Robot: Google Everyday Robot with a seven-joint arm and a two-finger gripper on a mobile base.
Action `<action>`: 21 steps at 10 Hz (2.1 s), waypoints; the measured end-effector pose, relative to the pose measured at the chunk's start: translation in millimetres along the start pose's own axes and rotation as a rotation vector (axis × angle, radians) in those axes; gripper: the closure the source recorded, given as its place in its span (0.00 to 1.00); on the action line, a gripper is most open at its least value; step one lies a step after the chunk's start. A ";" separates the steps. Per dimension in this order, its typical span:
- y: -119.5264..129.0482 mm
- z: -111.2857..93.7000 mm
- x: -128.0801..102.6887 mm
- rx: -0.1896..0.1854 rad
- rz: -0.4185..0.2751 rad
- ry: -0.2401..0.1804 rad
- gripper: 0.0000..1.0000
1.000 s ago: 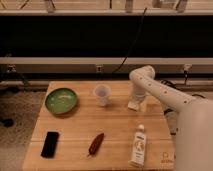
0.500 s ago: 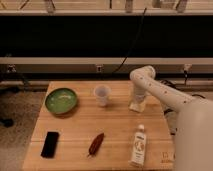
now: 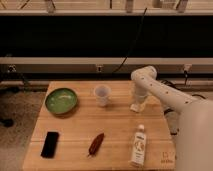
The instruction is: Place the white sponge in the ceramic cup
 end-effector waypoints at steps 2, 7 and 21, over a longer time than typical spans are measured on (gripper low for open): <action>4.0 -6.8 0.1 -0.002 0.006 -0.003 0.99; 6.6 -59.3 -2.4 -0.004 -0.012 0.016 0.95; -40.7 -123.8 -55.9 0.001 -0.182 0.090 1.00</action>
